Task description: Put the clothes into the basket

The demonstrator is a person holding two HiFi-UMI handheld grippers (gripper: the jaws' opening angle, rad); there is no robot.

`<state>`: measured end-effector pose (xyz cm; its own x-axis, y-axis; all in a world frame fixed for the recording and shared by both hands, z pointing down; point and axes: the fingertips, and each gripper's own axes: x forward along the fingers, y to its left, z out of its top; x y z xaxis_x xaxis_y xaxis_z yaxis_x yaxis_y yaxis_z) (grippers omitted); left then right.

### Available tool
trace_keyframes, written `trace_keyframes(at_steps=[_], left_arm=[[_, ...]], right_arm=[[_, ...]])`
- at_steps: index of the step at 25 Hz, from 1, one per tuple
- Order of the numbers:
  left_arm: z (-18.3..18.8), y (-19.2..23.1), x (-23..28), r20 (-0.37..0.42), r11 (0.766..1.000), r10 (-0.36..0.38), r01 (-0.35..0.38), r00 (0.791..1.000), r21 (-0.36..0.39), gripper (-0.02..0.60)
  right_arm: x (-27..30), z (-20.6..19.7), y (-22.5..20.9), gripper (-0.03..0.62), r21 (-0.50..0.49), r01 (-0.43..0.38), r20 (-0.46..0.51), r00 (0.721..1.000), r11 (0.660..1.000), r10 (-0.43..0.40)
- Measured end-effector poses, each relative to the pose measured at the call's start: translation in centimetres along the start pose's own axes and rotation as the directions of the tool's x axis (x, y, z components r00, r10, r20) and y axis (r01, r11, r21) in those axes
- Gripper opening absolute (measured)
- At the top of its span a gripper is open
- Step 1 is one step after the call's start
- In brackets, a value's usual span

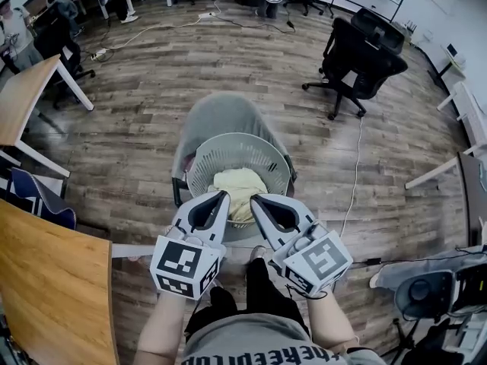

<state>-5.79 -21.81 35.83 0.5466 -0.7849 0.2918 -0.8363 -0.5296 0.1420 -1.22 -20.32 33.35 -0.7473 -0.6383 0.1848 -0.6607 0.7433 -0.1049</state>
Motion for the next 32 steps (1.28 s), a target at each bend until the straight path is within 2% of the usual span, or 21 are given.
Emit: trace_keyframes(at_steps=[12,19,32], left_arm=[[2.3,-3.0,-4.9,0.091,0.996,-0.07,0.065,0.993,0.062,0.012],[2.7,-4.0,-6.6,0.113,0.993,-0.086,0.077,0.99,0.085,0.012],[3.1,-4.1,-9.2,0.149,0.992,-0.096,0.083,0.984,0.092,0.012]], right_arm=[[-3.0,1.3,4.0,0.009,-0.041,0.064,0.056,0.996,0.997,-0.062],[-4.1,1.7,5.1,0.009,-0.054,0.095,0.083,0.992,0.994,-0.09],[-4.2,2.5,7.5,0.009,-0.077,0.074,0.108,0.992,0.994,-0.066]])
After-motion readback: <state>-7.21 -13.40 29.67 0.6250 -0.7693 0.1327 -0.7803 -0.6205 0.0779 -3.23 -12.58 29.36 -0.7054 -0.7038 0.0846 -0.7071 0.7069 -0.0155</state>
